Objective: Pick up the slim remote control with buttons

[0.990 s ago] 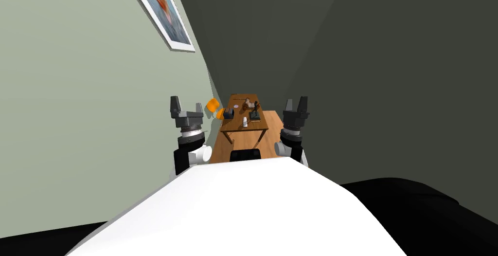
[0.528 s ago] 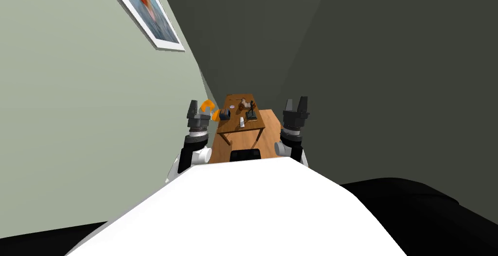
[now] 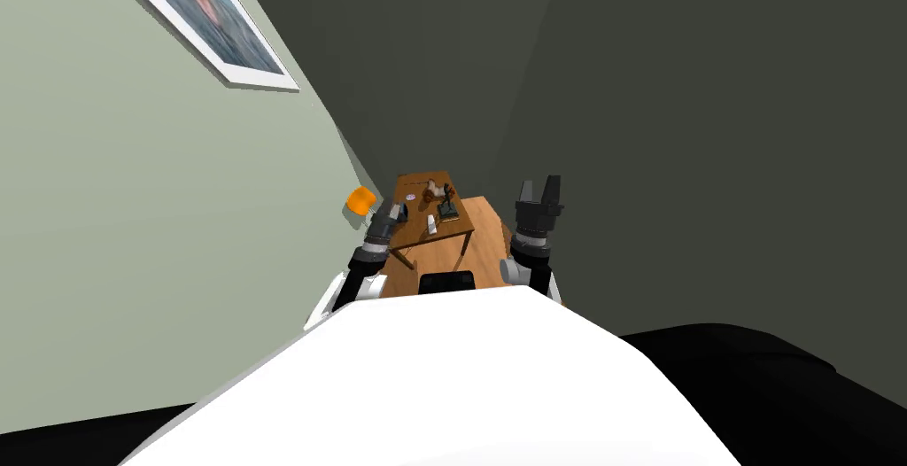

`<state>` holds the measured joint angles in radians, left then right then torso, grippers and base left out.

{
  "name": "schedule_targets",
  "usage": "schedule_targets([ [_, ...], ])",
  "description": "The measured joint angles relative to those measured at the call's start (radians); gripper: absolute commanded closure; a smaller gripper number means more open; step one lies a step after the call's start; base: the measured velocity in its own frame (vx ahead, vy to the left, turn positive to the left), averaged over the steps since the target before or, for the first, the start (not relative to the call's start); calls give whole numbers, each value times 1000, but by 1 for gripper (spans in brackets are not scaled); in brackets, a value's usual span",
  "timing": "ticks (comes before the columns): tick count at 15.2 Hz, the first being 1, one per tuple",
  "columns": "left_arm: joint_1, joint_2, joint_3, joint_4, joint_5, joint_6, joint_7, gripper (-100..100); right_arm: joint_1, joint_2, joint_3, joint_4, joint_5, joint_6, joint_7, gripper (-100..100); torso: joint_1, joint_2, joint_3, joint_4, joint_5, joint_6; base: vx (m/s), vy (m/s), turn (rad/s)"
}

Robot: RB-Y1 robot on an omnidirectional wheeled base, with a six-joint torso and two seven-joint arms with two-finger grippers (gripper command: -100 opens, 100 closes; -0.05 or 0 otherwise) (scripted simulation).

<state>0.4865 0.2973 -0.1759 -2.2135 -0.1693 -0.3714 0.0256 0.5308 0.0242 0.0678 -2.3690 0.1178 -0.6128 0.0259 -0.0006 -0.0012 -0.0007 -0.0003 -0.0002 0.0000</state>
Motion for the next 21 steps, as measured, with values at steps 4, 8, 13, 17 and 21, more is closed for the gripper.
schedule_targets([
  [4,5,67,-52,36,-94,21,0,-100,0,0,0,0,0,0,0,0,-1,0,0,0,0,1,22,-12,-262],
  [8,11,126,-82,65,-173,33,6,-100,0,0,0,0,0,0,0,0,0,0,0,0,0,0,23,-10,-225],
  [13,21,211,-126,111,-275,48,15,-100,0,0,0,0,0,0,0,0,0,-1,0,0,0,1,27,-8,-235],
  [17,10,254,-164,166,-363,55,15,-100,0,0,0,0,0,0,0,0,0,-1,0,0,0,0,27,-8,-264],
  [21,20,319,-206,200,-454,76,21,-100,0,0,0,0,0,0,0,0,0,-1,-1,0,0,1,34,-5,-277],
])
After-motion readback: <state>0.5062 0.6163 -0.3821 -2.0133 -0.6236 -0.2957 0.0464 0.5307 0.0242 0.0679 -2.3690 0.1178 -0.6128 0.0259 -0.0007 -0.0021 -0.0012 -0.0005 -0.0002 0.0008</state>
